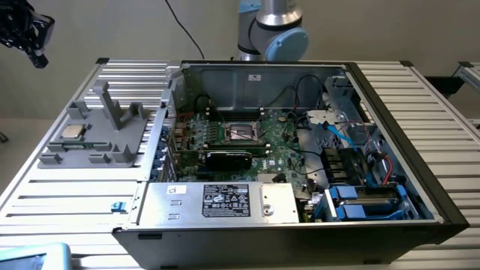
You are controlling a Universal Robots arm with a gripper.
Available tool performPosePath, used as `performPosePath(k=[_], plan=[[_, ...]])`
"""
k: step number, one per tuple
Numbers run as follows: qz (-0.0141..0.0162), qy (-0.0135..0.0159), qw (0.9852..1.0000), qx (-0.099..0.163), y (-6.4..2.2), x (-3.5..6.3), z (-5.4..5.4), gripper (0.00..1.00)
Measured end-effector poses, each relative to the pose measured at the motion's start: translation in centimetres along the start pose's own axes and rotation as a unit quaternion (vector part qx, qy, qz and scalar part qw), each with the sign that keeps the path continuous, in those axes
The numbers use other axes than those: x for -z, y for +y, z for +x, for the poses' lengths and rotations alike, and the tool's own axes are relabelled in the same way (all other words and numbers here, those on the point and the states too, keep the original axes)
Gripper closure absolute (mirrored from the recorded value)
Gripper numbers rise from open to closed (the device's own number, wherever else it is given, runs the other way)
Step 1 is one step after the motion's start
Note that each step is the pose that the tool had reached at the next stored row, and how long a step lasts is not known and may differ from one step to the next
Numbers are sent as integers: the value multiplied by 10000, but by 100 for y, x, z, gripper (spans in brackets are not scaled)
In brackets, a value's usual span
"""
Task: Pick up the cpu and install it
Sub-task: 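Reach for the cpu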
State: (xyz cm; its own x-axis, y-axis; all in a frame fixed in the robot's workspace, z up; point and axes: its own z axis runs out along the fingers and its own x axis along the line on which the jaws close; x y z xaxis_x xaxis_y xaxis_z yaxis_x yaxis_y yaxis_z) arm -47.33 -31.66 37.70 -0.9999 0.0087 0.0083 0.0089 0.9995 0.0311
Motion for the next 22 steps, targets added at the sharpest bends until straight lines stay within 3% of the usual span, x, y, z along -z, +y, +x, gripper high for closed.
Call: performPosePath(k=[6,11,22], plan=[[0,0,10000,27,79,-27,137,89],[2,8,9998,212,95,-43,149,89],[4,12,9998,219,103,-48,145,89]])
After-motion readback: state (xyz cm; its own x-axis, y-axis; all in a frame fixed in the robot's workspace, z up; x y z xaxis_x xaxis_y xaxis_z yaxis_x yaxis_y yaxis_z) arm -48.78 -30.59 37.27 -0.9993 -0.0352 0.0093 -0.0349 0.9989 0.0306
